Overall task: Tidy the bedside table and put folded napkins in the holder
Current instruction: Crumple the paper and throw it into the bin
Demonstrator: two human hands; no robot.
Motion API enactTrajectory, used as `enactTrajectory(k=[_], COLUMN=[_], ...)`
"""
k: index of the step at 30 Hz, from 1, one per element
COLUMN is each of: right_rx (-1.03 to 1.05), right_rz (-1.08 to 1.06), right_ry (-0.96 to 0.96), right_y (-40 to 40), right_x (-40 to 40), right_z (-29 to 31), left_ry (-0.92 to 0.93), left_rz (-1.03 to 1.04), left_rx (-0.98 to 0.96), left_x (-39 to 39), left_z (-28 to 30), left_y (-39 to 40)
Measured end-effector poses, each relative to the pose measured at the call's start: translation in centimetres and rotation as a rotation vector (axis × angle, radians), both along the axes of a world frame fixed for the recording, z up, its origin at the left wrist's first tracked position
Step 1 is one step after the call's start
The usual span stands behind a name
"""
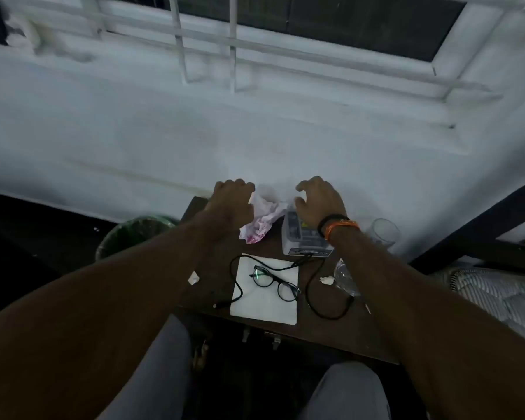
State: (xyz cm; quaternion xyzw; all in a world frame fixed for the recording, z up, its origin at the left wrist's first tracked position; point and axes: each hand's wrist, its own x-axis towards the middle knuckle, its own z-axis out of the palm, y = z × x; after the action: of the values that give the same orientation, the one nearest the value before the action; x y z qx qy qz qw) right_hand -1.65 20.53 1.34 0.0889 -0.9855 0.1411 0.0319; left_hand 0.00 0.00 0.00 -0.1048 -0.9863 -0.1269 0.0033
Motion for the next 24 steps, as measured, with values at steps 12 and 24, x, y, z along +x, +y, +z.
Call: enactTrajectory(k=[12,24], right_rx=[-0.176,-0.236], right_rz=[-0.079,-0.286], right_ry=[-0.391,-0.481], right_y=[-5.5,-8.8], right_x=[0.1,-1.5], right_z=[-5.6,-9.7], left_ry=[0.032,-0.086], left_rz=[0.237,0.11], left_rx=[0.244,0.456], left_x=[-0.4,-1.0], left_z=[-6.4,-8.5], left_y=[-2.0,-2.9])
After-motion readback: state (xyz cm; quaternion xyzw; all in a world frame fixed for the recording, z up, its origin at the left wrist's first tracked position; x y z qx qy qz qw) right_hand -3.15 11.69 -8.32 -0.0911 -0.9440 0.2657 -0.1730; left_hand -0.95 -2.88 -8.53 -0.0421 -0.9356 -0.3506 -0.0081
